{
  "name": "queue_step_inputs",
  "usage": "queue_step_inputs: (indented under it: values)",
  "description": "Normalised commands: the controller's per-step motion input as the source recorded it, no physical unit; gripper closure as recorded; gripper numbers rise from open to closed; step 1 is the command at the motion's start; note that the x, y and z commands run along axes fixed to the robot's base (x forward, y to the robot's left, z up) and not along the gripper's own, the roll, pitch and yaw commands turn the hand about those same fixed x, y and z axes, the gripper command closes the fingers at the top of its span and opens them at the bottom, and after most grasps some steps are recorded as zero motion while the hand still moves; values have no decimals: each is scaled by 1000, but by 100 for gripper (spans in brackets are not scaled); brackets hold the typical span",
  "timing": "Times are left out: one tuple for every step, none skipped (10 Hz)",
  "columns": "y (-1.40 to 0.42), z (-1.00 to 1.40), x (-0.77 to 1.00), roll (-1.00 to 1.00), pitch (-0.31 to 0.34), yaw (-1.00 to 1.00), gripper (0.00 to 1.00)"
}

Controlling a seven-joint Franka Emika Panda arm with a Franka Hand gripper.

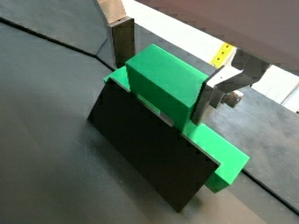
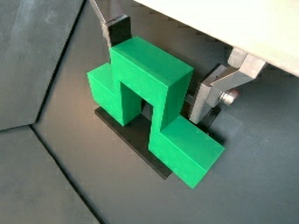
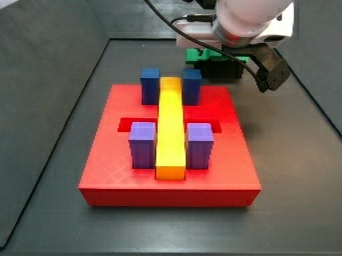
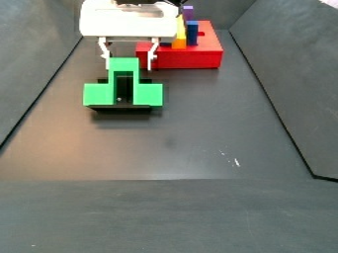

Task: Pick up the green object. Move up. Place the green object on the fixture. Regrasp the green object. Move to above the board. Insert the green object.
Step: Regrasp the green object.

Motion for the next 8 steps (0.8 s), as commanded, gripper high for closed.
queue_step_inputs:
  values:
    - [0, 0, -23, 0, 0, 0, 0]
    - [-74, 0, -143, 146, -186, 0, 0]
    - [0, 0, 0, 0, 0, 0, 100]
    - [0, 0, 0, 0, 0, 0, 100]
    - [0, 0, 0, 0, 0, 0, 100]
    - [0, 0, 0, 0, 0, 0, 100]
    - [0, 0, 0, 0, 0, 0, 100]
    - [0, 0, 0, 0, 0, 0, 100]
